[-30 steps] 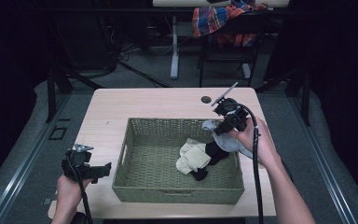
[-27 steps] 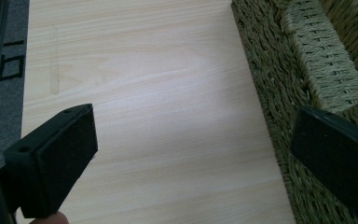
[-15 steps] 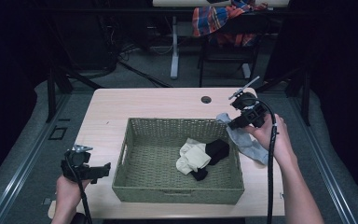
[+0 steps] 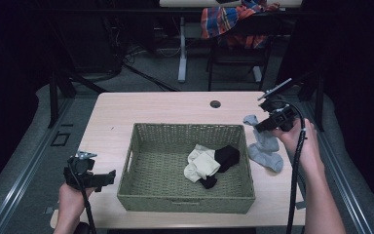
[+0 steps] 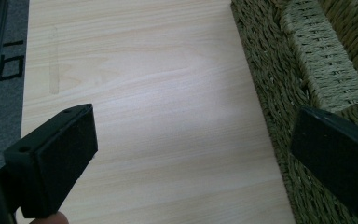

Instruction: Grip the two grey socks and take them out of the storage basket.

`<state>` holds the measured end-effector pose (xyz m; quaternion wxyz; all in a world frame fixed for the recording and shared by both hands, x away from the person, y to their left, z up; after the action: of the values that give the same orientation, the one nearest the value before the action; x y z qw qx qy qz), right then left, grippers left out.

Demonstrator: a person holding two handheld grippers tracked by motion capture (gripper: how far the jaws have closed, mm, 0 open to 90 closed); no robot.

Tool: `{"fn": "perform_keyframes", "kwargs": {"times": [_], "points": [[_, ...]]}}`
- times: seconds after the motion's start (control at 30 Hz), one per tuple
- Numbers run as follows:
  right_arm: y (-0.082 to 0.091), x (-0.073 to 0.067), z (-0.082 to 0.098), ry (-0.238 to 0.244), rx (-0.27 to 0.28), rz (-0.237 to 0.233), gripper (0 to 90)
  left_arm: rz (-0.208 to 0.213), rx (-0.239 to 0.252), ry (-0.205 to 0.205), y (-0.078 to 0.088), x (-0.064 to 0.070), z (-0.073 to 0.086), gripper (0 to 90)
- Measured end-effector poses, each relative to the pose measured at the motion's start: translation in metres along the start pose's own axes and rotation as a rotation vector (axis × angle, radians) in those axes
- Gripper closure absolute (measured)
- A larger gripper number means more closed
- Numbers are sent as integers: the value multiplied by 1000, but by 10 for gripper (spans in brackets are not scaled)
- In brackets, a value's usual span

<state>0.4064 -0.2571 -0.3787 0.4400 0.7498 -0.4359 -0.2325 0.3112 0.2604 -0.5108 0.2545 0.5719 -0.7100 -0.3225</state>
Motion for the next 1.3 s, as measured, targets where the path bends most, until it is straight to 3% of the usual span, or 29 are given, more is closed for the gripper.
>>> {"fn": "perform_keyframes", "kwargs": {"times": [0.67, 0.83, 0.93, 1.3], "points": [[-36, 50, 29, -129, -77, 34, 806, -2, 2, 3, 0, 0, 0, 10], [-47, 55, 34, -150, -92, 35, 806, -2, 2, 2, 1, 1, 0, 10], [-53, 56, 36, -151, -99, 15, 805, -2, 2, 2, 1, 0, 0, 10], [-71, 58, 40, -153, -124, 23, 805, -1, 1, 0, 0, 0, 0, 10]]}}
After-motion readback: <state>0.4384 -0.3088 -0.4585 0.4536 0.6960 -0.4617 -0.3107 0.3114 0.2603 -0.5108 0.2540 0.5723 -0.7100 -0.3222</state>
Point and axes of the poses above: each handheld gripper's, and its own axes: y roughly backward along the jaws, z roughly out of its underside, x roughly to its right, the point moved 2 cm from there along -y, roughly forward along the jaws, and after that the axes turned 4 degrees about x, right-handed, at the moved point
